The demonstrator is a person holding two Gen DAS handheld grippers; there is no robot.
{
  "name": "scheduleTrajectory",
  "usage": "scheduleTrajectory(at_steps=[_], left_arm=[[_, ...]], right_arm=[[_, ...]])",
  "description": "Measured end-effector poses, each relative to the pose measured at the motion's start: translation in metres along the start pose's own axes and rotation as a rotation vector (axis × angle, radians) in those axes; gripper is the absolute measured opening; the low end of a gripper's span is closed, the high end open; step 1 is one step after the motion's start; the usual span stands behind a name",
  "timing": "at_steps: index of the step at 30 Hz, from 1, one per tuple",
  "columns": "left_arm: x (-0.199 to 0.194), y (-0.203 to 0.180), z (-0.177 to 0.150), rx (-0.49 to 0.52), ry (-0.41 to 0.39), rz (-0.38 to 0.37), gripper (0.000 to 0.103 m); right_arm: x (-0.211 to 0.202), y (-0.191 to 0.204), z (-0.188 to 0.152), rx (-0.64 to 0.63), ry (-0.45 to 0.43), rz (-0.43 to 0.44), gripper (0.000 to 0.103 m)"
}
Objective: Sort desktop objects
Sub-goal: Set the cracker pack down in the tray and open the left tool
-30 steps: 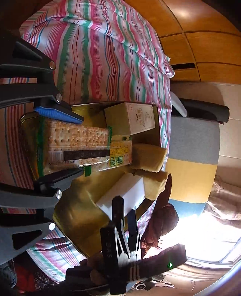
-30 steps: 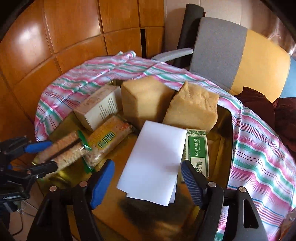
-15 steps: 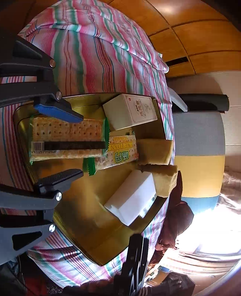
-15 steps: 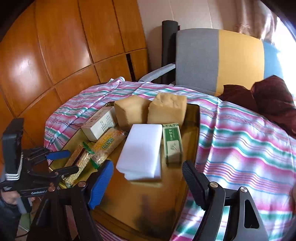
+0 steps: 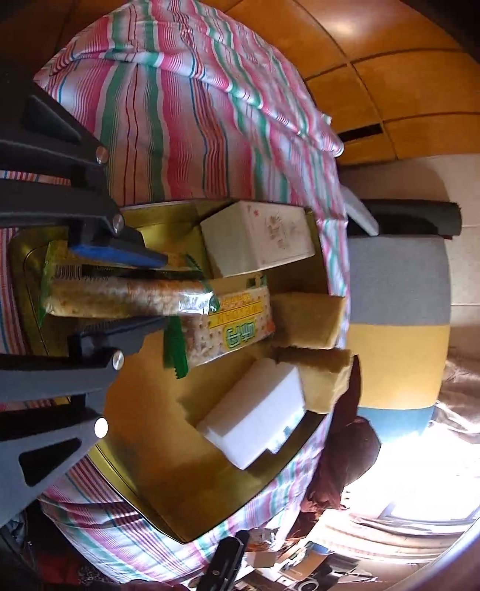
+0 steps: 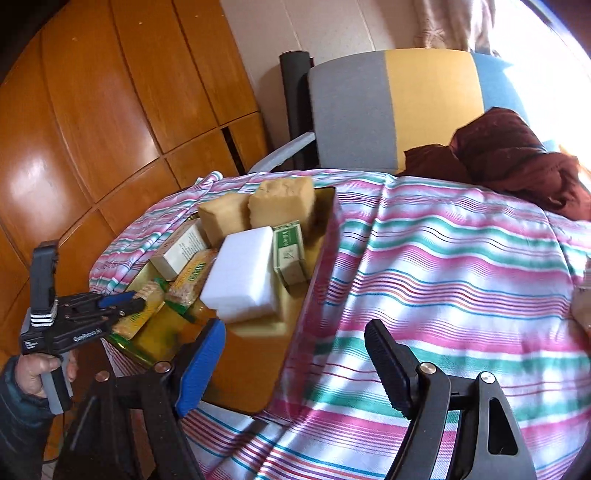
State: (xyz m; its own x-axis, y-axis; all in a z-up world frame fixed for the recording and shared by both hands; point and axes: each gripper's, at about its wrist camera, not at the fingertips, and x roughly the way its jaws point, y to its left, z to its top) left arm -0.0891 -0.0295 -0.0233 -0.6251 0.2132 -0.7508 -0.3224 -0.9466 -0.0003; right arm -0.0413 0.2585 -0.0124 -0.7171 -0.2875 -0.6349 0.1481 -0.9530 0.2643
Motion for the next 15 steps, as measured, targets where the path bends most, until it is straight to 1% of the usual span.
scheduleTrajectory(at_steps=[2,5,9,11,12,14,15], left_arm=[[-0.012,-0.003,0.004,0.004,-0.042,0.006,0.017],[-0.016,-0.009,0.013,0.016,-0.062,0.009,0.014],[-0.007,-0.011,0.023,0.018,-0.038,-0.011,0.014],[-0.010,-0.004,0.026,-0.017,-0.033,-0.023,0.025],[-0.010,0.001,0.027,-0.035,-0.007,-0.034,0.036],[-0.007,0.008,0.028,-0.063,0.040,-0.063,0.039],[-0.005,0.008,0.027,-0.061,0.059,-0.070,0.044]], right_arm=[[-0.002,-0.008,-0.003,0.027,-0.002,-0.006,0.079],[-0.004,-0.019,-0.008,0.063,-0.007,-0.012,0.079],[-0.010,-0.031,-0.013,0.096,-0.016,-0.020,0.079],[-0.013,-0.037,-0.015,0.110,-0.021,-0.024,0.079],[-0.014,-0.040,-0.016,0.117,-0.024,-0.027,0.079],[-0.017,-0.045,-0.018,0.132,-0.030,-0.029,0.079],[-0.017,-0.047,-0.019,0.139,-0.033,-0.027,0.079]])
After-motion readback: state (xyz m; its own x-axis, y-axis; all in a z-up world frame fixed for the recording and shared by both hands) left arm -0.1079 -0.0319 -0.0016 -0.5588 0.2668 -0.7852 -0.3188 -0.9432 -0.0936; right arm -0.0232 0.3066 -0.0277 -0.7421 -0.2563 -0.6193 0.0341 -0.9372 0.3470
